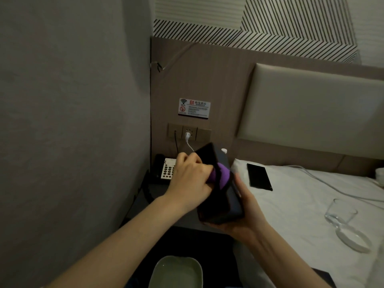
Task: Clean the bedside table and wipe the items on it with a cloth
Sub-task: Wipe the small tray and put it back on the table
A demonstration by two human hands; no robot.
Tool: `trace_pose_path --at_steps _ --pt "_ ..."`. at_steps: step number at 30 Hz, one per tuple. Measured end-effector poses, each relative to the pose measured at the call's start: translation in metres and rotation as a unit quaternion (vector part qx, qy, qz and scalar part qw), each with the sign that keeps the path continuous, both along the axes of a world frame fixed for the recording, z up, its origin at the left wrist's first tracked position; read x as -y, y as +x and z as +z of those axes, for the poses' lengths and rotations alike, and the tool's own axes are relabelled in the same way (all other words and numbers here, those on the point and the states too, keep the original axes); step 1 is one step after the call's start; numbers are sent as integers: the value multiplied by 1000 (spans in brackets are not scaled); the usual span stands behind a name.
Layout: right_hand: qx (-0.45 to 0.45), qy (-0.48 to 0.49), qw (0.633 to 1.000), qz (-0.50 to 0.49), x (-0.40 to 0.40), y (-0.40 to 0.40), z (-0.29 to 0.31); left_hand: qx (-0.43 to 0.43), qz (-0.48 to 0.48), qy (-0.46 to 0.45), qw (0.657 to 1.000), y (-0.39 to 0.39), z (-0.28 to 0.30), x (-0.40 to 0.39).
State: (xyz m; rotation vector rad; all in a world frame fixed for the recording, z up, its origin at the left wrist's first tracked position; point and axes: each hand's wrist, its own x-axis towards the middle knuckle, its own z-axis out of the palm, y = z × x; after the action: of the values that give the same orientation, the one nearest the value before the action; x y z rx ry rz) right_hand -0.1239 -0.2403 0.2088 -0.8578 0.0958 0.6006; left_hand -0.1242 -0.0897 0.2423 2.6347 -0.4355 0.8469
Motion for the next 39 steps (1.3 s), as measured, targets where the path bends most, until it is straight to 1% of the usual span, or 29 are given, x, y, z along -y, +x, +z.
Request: trace_pose_path --at_steps 2,4,7,9,11,12,13,14,15,17,18,20,21,22,24,26,29,30,33,34,35,36,38,39 --pt "48 24 998 -31 -6 -2 -4 41 0 -17 999 0 -3 1" --pt "82 70 992 -57 -12 -5 -5 88 16 -62 994 0 -9 5" --pt "87 112 987 -76 -17 -6 0 128 33 -212 968 -4 -17 8" --pt "90 135 982 -94 -14 -1 1 112 33 -315 942 -4 -21 1" --pt "99 151 977 -111 -6 3 3 54 1 -440 897 -4 -19 -7" --pt "107 148 976 -120 -2 6 4 26 -3 -483 875 -4 -16 -10" --pt "117 138 975 -126 3 7 5 3 9 -501 865 -4 -13 -13" --pt "131 122 976 -128 6 8 5 -27 23 -499 866 -4 -10 -13" --pt "146 99 976 -127 8 9 5 -70 14 -478 875 -5 -8 -12" --pt "181 50 974 -125 10 8 6 -147 -55 -424 892 -6 -5 -5" --pt "197 31 972 -126 10 8 6 -155 -77 -403 899 -5 -5 -2" --pt "226 0 966 -123 10 5 8 -144 -102 -363 915 -1 -7 2" --pt "232 -8 965 -121 9 3 9 -161 -111 -346 917 1 -7 3" --pt "232 -12 965 -119 9 2 9 -198 -108 -340 913 2 -7 3" --pt "234 -26 964 -122 9 1 9 -256 -91 -362 892 5 -10 5" --pt "261 -37 957 -119 10 0 9 -271 -83 -411 866 8 -13 8" --pt "314 -81 936 -135 7 -1 12 -314 -89 -527 785 9 -22 15" --pt "319 -89 932 -145 6 1 15 -341 -77 -545 762 10 -25 18" --pt "317 -80 930 -166 1 6 20 -438 -75 -532 721 7 -30 24" --pt "313 -82 931 -168 -1 6 20 -446 -68 -524 722 7 -28 23" --pt "305 -84 934 -166 -3 6 19 -433 -50 -507 743 8 -25 20" --pt "295 -83 938 -160 -6 6 17 -403 -24 -474 783 12 -23 15" --pt "263 -71 951 -148 -9 7 12 -317 2 -370 873 19 -22 6" --pt "244 -57 956 -152 -10 8 11 -278 4 -330 902 20 -22 4"
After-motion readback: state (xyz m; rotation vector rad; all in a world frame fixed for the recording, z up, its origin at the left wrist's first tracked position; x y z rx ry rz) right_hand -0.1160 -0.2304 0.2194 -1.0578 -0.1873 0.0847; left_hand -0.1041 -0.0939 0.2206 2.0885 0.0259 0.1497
